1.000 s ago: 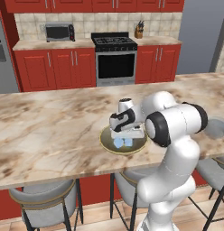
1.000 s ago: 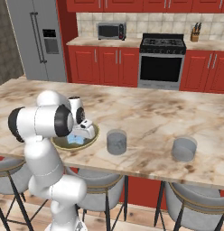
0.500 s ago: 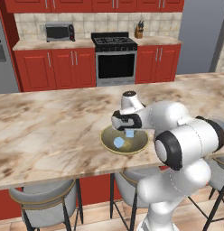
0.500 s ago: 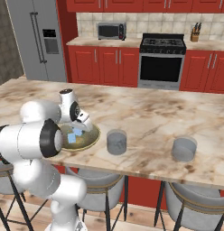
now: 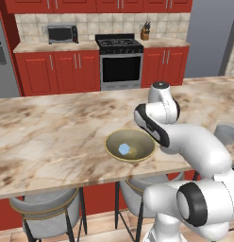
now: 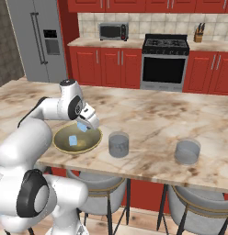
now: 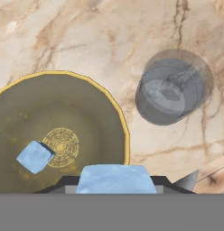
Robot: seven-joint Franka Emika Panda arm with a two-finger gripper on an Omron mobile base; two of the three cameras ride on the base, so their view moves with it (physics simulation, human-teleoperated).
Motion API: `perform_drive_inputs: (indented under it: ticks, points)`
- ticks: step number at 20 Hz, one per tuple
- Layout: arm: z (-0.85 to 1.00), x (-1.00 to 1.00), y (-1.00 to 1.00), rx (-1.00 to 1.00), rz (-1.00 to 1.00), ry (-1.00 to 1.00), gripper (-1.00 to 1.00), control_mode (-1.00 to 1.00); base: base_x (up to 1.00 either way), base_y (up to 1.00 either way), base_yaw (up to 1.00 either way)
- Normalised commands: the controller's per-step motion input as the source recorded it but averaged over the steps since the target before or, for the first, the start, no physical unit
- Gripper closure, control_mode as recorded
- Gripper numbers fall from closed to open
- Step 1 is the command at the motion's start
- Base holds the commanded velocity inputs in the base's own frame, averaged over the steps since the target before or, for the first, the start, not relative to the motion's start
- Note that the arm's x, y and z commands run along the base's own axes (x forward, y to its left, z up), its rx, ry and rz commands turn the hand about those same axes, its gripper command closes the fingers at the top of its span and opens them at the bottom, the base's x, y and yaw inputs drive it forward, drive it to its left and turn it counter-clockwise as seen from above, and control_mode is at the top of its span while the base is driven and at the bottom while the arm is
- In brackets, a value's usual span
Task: There are four ice cubes in the ice bowl. Place two ice cubes in each glass of water.
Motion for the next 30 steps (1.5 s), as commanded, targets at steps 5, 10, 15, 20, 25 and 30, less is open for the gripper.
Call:
perform_drive_inputs:
  ticks: [5,10,15,20,25,30]
  points:
    - [0.48,-0.44,-0.93,0.00,-0.20,-0.06,1.00,-1.00,0.00,0.00,0.00]
    - [0.48,-0.17,-1.00,0.00,-0.22,0.00,1.00,-1.00,0.00,0.00,0.00]
    - [0.46,0.01,-1.00,-0.01,-0.21,0.00,1.00,-1.00,0.00,0.00,0.00]
    - [0.31,-0.05,-1.00,0.00,-0.04,-0.02,1.00,-1.00,0.00,0.00,0.00]
    - [0.03,-0.25,-1.00,0.00,0.00,-0.11,1.00,-1.00,0.00,0.00,0.00]
    - [0.00,-0.09,-0.96,0.00,0.00,-0.08,1.00,-1.00,0.00,0.00,0.00]
